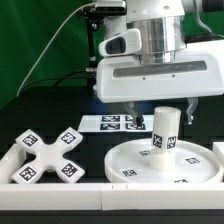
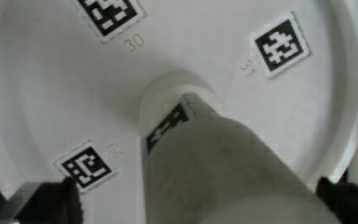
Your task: Assemble round table
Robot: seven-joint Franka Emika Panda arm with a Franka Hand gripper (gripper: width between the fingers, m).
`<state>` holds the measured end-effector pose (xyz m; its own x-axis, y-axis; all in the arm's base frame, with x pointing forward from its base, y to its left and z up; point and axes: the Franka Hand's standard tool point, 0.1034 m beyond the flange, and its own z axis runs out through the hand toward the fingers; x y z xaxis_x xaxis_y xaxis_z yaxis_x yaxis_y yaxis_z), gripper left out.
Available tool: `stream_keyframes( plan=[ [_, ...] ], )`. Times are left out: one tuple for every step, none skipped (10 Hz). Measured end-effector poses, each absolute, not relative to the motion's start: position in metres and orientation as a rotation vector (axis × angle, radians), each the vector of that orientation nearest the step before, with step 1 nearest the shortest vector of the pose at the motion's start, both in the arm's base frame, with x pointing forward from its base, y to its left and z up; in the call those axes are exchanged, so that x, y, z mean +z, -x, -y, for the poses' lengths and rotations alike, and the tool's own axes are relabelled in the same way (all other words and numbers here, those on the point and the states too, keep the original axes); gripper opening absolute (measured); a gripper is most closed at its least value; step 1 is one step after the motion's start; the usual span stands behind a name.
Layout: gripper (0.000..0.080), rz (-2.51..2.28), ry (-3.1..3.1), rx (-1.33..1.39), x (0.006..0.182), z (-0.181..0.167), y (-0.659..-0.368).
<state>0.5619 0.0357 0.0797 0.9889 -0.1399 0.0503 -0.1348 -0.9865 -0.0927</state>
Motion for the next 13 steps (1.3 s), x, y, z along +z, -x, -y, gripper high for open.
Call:
stream_keyframes(
  plan=[
    [0.0649, -0.019, 3.063, -0.095, 0.0797, -0.0330, -0.5623],
    [0.0649, 0.191, 3.072, -0.102, 0.0806, -0.0313, -0.5637],
    [0.0649, 0.312, 3.089, -0.093, 0.0827, -0.0342, -0.5649],
    [0.0649, 0.302, 3.092, -0.094, 0.0817, -0.0318, -0.5647],
    [0.0526, 0.239, 3.097, -0.092, 0.0814, -0.0312, -0.5646],
    [0.0406, 0.239, 3.097, -0.091, 0.0814, -0.0311, -0.5645],
    [0.0406, 0.132, 3.101, -0.088, 0.0809, -0.0311, -0.5643],
    [0.0407, 0.023, 3.102, -0.085, 0.0805, -0.0310, -0.5642],
    [0.0407, -0.108, 3.098, -0.082, 0.0803, -0.0311, -0.5641],
    [0.0407, -0.281, 3.087, -0.082, 0.0791, -0.0329, -0.5640],
    [0.0407, -0.495, 3.061, -0.090, 0.0783, -0.0380, -0.5644],
    [0.0407, -0.685, 3.020, -0.091, 0.0779, -0.0372, -0.5650],
    [0.0407, -0.976, 2.920, -0.079, 0.0775, -0.0356, -0.5660]
  ],
)
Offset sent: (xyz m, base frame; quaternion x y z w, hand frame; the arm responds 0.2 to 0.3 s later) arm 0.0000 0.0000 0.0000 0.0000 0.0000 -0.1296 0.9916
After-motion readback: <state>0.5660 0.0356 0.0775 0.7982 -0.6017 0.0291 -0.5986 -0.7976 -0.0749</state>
